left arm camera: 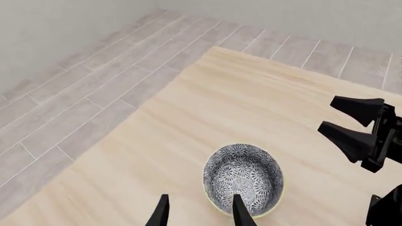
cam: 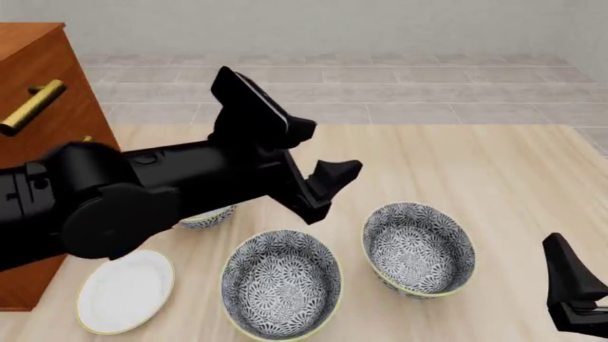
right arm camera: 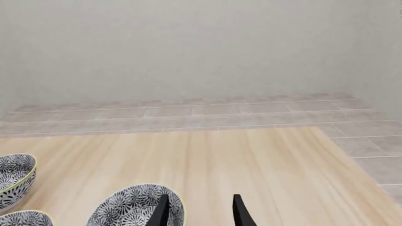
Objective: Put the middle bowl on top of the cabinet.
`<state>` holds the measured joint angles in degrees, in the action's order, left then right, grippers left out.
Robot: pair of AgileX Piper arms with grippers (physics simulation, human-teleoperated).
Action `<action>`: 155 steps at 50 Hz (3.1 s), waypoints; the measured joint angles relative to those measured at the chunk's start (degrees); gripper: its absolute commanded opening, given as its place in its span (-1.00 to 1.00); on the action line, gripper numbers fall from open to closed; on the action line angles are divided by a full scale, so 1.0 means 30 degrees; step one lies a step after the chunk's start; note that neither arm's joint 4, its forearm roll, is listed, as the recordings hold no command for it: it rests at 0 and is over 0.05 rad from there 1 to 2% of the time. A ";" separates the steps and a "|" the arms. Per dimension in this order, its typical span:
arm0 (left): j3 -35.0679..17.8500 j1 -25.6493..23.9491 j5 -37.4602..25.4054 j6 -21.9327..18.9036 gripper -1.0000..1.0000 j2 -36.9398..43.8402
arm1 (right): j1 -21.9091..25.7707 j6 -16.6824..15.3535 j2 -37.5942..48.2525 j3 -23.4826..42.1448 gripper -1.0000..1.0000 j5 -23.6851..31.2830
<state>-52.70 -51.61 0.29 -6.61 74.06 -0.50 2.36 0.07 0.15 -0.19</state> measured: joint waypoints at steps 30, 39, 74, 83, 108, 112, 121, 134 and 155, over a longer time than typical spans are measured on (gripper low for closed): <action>-0.2059 -0.0518 -0.0459 0.0913 1.00 0.2901 | 0.0057 -0.0019 0.0002 -0.0004 1.00 -0.0012; -0.2707 -0.0375 -0.0691 0.1415 1.00 0.3730 | 0.0013 0.0071 -0.0001 -0.0008 1.00 -0.0033; -0.3521 0.0406 -0.0756 0.3571 1.00 0.5739 | -0.0154 0.0473 -0.0015 -0.0016 1.00 -0.0354; -0.3594 0.0446 -0.0818 0.3945 1.00 0.6055 | -0.0206 0.0574 -0.0016 -0.0014 1.00 -0.0396; -0.3658 0.0706 -0.0790 0.4841 1.00 0.7599 | -0.0284 0.0703 -0.0017 -0.0019 1.00 -0.0456; -0.3698 0.0692 -0.0762 0.4970 1.00 0.7839 | -0.0294 0.0726 -0.0017 -0.0015 1.00 -0.0453; -0.3774 0.0526 -0.0657 0.5247 1.00 0.8379 | -0.0305 0.0770 -0.0017 -0.0012 1.00 -0.0449; -0.4041 0.0012 -0.0662 0.5648 1.00 0.9209 | -0.0315 0.0811 -0.0017 -0.0012 1.00 -0.0449; -0.4263 -0.0264 -0.0361 0.6309 1.00 1.0413 | -0.0365 0.0916 -0.0017 -0.0009 1.00 -0.0474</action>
<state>-65.49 -52.41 -0.79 12.32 105.30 -1.60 5.10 0.02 0.12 -1.61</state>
